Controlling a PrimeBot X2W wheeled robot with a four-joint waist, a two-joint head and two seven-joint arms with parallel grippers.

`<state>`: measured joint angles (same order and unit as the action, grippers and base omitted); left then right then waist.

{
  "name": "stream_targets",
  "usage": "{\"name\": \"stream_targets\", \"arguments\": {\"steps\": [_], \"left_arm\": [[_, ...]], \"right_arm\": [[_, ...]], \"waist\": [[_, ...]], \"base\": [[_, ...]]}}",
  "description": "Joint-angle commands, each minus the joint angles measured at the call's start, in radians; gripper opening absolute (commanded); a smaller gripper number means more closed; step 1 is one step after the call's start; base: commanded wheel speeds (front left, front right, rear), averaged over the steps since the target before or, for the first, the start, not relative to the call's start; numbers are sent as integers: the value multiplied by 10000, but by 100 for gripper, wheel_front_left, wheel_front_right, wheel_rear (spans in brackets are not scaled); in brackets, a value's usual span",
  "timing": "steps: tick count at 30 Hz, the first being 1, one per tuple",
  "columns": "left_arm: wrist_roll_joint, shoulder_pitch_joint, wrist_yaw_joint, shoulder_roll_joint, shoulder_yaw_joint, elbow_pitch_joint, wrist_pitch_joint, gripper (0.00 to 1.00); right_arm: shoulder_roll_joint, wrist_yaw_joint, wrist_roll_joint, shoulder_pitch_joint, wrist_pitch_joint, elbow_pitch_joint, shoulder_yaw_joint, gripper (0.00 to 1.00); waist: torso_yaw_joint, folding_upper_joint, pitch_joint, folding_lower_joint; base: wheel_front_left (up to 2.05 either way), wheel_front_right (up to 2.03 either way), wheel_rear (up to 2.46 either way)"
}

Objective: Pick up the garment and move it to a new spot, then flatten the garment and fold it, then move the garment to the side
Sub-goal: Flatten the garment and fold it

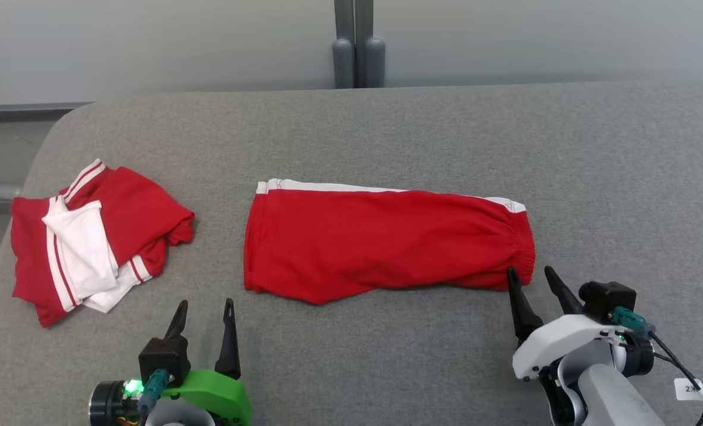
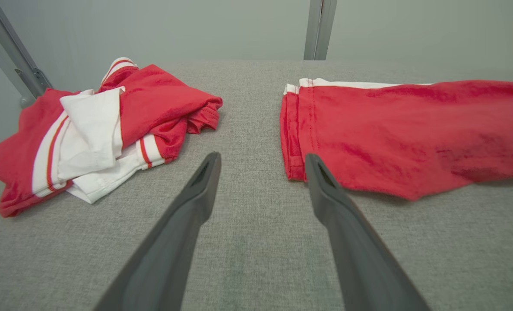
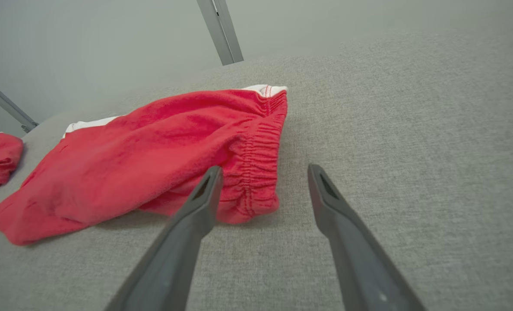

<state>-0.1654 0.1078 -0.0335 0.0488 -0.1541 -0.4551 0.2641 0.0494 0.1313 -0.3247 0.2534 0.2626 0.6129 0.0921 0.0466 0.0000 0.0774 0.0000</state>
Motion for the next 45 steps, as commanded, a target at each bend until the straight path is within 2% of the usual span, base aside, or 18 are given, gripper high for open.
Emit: {"name": "stream_targets", "arguments": {"steps": [1, 15, 16, 17, 18, 19, 34, 39, 45], "left_arm": [[133, 183, 46, 35, 8, -10, 0, 100], [217, 526, 126, 34, 68, -97, 0, 100], [220, 569, 127, 34, 41, -99, 2, 100], [218, 594, 134, 34, 22, -110, 0, 100], [232, 611, 139, 34, -5, -142, 0, 100], [228, 631, 120, 34, -18, -152, 2, 100], [16, 499, 87, 34, -164, -355, 0, 100], [-250, 442, 13, 34, -383, -423, 0, 100], [-641, 424, -108, 37, -766, -378, 0, 100]], "right_arm": [[26, -10, -153, 204, 29, 157, -34, 100], [24, -10, -301, 924, 15, 1383, 105, 100], [20, -10, -353, 920, 5, 1463, 148, 93], [18, -10, -355, 924, 3, 1496, 165, 93], [17, -10, -391, 912, 3, 1536, 189, 27], [17, -12, -451, 913, 0, 1558, 183, 0], [31, -13, -480, 786, 20, 405, -699, 0], [29, -10, -402, 1099, 20, -480, -57, 0], [26, -9, -594, 1559, 20, -1198, 1461, 0]], "waist": [[308, 0, 317, 0], [610, 0, 1064, 0], [610, 0, 1094, 0], [606, 0, 1117, 0], [595, 0, 1142, 0], [581, 0, 1158, 0], [216, 0, 878, 0], [259, 0, 734, 0], [778, 0, 640, 0]], "base": [[0, 0, 0], [0, 0, 0], [0, 0, 0], [0, 0, 0], [0, 0, 0], [0, 0, 0], [0, 0, 0], [0, 0, 0], [0, 0, 0]]}}
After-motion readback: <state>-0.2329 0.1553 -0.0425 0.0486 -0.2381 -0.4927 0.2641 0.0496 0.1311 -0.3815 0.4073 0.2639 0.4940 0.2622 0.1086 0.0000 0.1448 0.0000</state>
